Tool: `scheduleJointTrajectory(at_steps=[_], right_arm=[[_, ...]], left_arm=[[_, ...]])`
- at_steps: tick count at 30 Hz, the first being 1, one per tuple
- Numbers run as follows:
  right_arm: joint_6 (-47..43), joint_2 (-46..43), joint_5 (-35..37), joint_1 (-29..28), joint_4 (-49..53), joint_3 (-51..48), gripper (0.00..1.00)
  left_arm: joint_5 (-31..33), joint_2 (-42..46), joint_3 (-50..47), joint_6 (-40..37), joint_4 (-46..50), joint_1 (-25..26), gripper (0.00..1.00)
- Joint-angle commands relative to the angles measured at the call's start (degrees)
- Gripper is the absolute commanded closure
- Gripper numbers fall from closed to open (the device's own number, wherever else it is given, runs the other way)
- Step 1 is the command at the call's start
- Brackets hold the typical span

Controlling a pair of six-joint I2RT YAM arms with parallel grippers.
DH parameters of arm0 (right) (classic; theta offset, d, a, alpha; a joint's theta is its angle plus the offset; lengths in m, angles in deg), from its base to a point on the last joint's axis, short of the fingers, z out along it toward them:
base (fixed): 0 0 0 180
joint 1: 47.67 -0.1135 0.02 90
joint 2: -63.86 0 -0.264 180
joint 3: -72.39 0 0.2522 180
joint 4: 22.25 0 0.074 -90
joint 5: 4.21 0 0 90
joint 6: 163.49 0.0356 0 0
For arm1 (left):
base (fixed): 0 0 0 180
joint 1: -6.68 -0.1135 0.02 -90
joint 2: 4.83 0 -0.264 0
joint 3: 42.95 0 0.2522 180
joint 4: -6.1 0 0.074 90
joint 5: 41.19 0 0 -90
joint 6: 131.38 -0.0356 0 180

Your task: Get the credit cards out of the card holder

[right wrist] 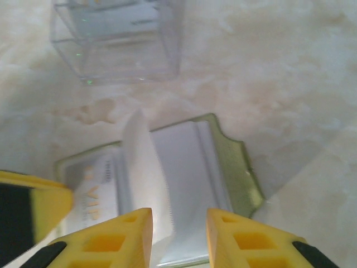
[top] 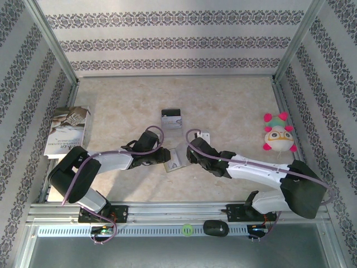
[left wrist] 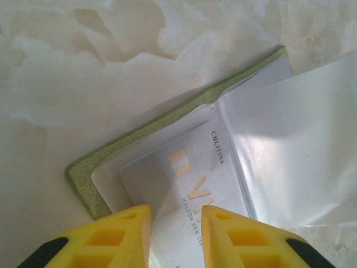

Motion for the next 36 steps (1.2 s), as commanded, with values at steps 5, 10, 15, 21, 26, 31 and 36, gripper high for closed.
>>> scheduleJointTrajectory(at_steps=[5,10,15,21,26,31,36], right_arm=[[-10.7,10.0,-26.9,3.7,-1.4,9.0,0.81],[-10.6,14.5,-27.3,4.1,0.4,11.3,0.82],[-10.3,18.6,-22.9,4.7,4.4,10.2,0.88],[-8.0,18.9,-16.6,4.8,6.9,8.3,0.91],[-8.3,15.4,-15.9,4.4,6.8,8.0,0.85],[-11.5,12.4,-24.3,5.8,3.3,9.5,0.84],[-10.8,17.7,-35.1,8.9,2.5,13.1,0.85]], left_arm=[[0.8,-1.1,1.4,-1.9,0.9,0.1,0.71],[1.3,-1.1,1.3,-2.3,1.1,-0.3,0.71],[0.1,-2.1,1.1,-2.2,0.2,-1.2,0.74],[0.5,-2.1,0.7,-2.8,0.5,-2.1,0.75],[-0.2,-3.9,1.0,-2.9,-0.5,-2.6,0.8],[0.3,-5.2,1.4,-3.3,-0.8,-2.8,0.84],[-0.1,-6.0,1.4,-3.7,-0.9,-3.6,0.87]])
